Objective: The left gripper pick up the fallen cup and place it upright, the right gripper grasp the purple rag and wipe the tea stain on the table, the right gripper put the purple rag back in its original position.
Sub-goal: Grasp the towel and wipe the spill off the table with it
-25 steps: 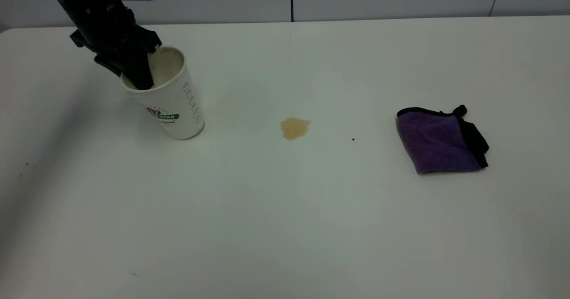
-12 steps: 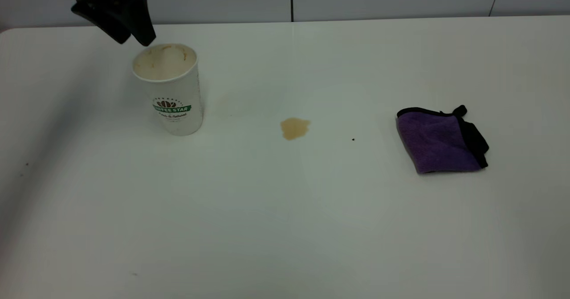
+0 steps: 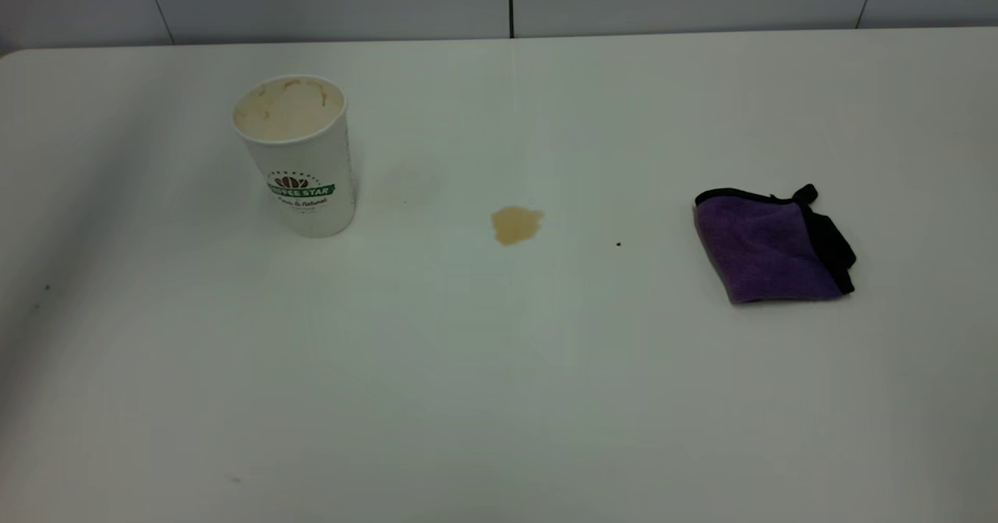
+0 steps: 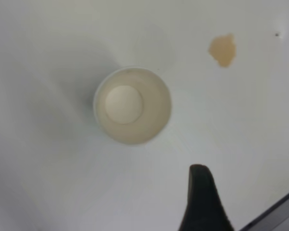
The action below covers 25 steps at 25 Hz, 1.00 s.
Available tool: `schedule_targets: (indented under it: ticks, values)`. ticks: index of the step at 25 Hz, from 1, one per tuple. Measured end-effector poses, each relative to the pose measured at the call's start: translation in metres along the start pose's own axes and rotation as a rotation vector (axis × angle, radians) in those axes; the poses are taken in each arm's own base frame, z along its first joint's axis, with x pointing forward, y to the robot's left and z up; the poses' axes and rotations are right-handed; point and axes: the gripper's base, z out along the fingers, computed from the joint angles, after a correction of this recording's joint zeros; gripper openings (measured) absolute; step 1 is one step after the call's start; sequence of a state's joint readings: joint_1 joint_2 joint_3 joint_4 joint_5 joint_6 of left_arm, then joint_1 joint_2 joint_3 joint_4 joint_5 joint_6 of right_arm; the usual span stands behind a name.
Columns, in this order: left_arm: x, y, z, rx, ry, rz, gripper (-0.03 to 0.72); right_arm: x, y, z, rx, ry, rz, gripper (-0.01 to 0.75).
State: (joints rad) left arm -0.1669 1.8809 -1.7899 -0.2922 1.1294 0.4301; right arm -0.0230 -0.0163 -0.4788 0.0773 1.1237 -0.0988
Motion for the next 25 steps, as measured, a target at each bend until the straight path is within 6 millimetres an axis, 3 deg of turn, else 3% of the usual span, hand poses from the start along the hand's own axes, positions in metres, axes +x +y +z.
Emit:
schedule_targets:
  ticks: [3, 7, 13, 21, 25]
  values:
    - [0.004, -0.022, -0.035, -0.018, -0.041, 0.014, 0.518, 0.0, 0.0, 0.0, 0.0, 0.0, 0.0, 0.429]
    - [0.013, -0.036, -0.073, -0.089, -0.107, -0.005, 0.518, 0.0, 0.0, 0.0, 0.0, 0.0, 0.0, 0.429]
    - [0.054, -0.056, -0.106, -0.109, -0.134, -0.056, 0.518, 0.0, 0.0, 0.0, 0.0, 0.0, 0.0, 0.429]
    - [0.165, -0.088, -0.097, -0.082, -0.025, -0.087, 0.518, 0.0, 0.0, 0.0, 0.0, 0.0, 0.0, 0.429]
    - [0.227, -0.101, -0.073, -0.061, 0.057, -0.113, 0.518, 0.0, 0.0, 0.0, 0.0, 0.0, 0.0, 0.429]
